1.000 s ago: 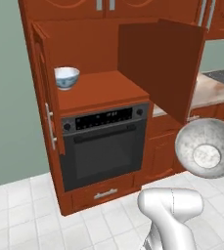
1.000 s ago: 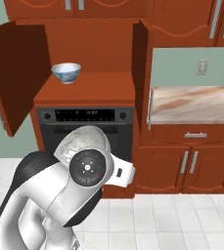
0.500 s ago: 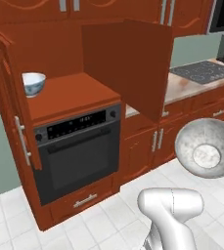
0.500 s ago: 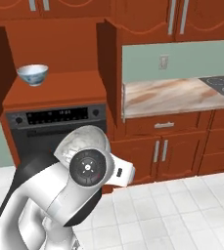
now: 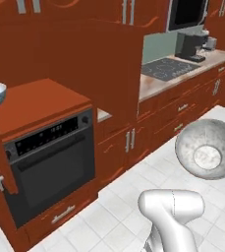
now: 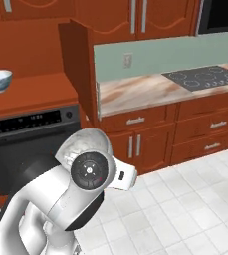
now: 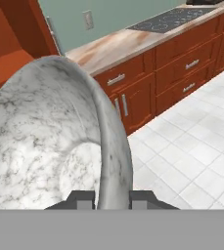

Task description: Move the bowls from the cabinet to the plates on the dining table.

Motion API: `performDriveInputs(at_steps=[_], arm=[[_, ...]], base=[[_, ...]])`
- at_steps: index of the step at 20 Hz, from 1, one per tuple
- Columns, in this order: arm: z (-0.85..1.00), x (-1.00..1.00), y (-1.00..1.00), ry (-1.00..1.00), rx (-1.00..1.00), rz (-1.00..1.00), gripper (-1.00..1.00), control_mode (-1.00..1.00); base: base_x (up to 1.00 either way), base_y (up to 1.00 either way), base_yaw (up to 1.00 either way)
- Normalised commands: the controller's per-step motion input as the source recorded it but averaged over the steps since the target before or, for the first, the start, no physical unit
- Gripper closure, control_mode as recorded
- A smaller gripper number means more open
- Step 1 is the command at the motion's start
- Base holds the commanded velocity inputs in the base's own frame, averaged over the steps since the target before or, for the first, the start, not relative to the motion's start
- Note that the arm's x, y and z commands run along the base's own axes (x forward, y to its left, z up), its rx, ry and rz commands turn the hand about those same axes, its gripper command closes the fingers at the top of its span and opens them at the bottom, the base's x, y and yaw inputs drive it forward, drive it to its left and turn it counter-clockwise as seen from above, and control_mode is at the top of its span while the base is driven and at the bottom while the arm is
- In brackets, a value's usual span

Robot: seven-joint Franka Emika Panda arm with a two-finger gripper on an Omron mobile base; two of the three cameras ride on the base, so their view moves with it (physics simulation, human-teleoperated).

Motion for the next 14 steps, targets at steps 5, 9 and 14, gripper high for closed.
performDriveInputs(at_steps=[5,9,14], arm=[[0.00,0.00,0.00,0.00,0.00,0.00,1.00,1.00],[0.00,0.00,0.00,0.00,0.00,0.00,1.00,1.00],[0.00,0.00,0.00,0.00,0.00,0.00,1.00,1.00]], base=[[0.00,-0.25,-0.37],[0.00,-0.25,-0.37],[0.00,-0.25,-0.37]])
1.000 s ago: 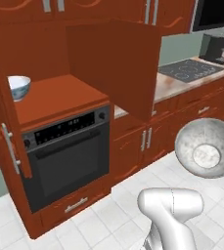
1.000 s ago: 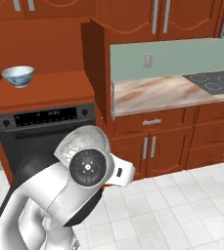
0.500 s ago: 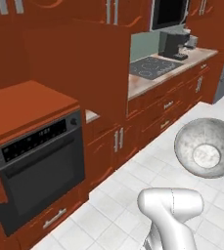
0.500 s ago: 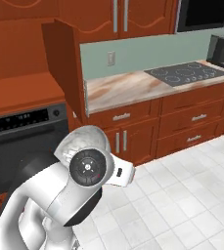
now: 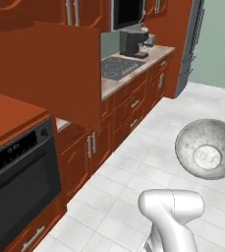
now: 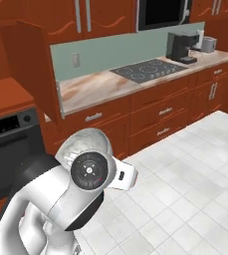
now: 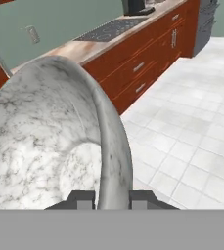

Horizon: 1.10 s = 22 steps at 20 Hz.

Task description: Move the bowls from the cabinet to the plates on the dining table.

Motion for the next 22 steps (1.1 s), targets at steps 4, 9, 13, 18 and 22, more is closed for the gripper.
performDriveInputs(at_steps=[4,9,13,18,22], arm=[[0.00,0.00,0.00,0.00,0.00,0.00,1.00,1.00],[0.00,0.00,0.00,0.00,0.00,0.00,1.00,1.00],[0.00,0.00,0.00,0.00,0.00,0.00,1.00,1.00],[0.00,0.00,0.00,0.00,0.00,0.00,1.00,1.00],[0.00,0.00,0.00,0.00,0.00,0.00,1.00,1.00]], base=[[0.00,-0.24,-0.37],[0.00,-0.24,-0.38],[0.00,-0.22,-0.38],[0.00,-0.23,-0.38],[0.00,-0.24,-0.37]])
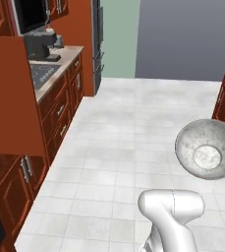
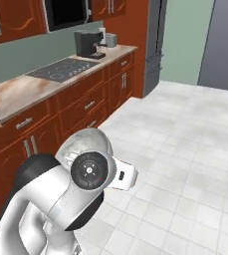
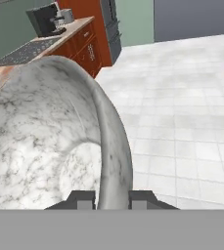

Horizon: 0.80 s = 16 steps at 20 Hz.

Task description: Move the bowls from the cabinet to the plates on the dining table.

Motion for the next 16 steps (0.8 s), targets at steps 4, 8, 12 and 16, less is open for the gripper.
performDriveInputs(at_steps=[4,8,12,16], arm=[[0.00,0.00,0.00,0.00,0.00,0.00,1.00,1.00],[0.00,0.00,0.00,0.00,0.00,0.00,1.00,1.00],[0.00,0.00,0.00,0.00,0.00,0.00,1.00,1.00],[0.00,0.00,0.00,0.00,0.00,0.00,1.00,1.00]], base=[[0.00,-0.23,-0.37],[0.00,-0.21,-0.37],[0.00,-0.21,-0.36],[0.00,-0.21,-0.36]])
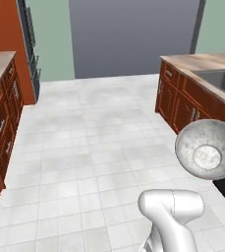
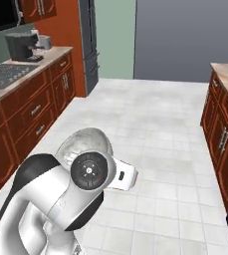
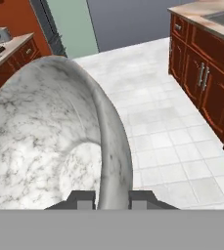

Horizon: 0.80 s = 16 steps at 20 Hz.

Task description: Move the bowls from the cabinet to the plates on the dining table.

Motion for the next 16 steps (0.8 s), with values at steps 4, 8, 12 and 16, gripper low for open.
performDriveInputs(at_steps=[4,8,12,16], arm=[[0.00,0.00,0.00,0.00,0.00,0.00,1.00,1.00],[0.00,0.00,0.00,0.00,0.00,0.00,1.00,1.00],[0.00,0.00,0.00,0.00,0.00,0.00,1.00,1.00],[0.00,0.00,0.00,0.00,0.00,0.00,1.00,1.00]], base=[[0.00,-0.20,-0.36],[0.00,-0.21,-0.35],[0.00,-0.19,-0.35],[0.00,-0.19,-0.34]])
